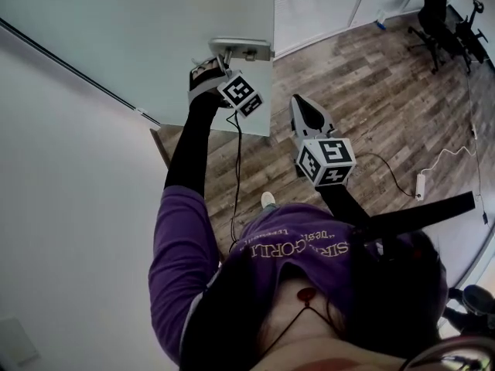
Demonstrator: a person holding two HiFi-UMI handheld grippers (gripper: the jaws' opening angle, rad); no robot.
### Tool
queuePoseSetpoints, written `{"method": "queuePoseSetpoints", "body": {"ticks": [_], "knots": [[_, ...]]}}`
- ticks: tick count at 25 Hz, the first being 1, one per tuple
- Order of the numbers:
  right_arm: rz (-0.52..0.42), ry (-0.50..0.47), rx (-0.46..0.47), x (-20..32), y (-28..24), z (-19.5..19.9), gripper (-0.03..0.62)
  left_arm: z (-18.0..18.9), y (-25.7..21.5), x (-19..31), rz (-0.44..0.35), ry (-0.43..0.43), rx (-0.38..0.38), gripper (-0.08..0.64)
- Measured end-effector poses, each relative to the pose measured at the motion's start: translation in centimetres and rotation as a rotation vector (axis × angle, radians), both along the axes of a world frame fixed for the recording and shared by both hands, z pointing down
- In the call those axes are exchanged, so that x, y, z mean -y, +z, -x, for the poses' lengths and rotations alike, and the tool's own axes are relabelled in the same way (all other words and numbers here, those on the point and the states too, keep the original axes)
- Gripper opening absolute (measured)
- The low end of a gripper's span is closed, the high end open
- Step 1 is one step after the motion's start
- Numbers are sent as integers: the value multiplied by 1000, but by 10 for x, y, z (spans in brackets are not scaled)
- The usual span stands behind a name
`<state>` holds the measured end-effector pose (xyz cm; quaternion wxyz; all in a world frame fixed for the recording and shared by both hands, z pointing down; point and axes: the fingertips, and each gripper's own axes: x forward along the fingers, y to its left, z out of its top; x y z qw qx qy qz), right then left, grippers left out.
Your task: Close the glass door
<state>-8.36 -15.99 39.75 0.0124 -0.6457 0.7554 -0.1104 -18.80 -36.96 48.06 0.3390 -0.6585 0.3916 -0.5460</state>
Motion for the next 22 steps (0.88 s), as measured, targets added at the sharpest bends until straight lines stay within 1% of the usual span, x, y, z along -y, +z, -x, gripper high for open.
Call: {"method": "queuePoseSetpoints", "body": {"ticks": [2,4,7,9,15,18,22], "knots": [[1,9,0,8,2,3,-14,-4,0,8,-9,1,13,135],[3,20,-3,14,4,4,-14,-8,2,15,-2,8,37,132],[2,40,-6,24,6,4,-14,-14,3,25,25,43,66,127],[2,51,-7,30,6,3,-14,-18,2,31,22,62,77,124],[21,72,-2,47,14,1,-14,-30,2,53,5,68,87,120],[30,66,-2,51,18,2,-14,-34,2,59,13,67,87,120],[28,54,-5,62,18,-7,-14,-43,1,71,1,50,89,120]]}}
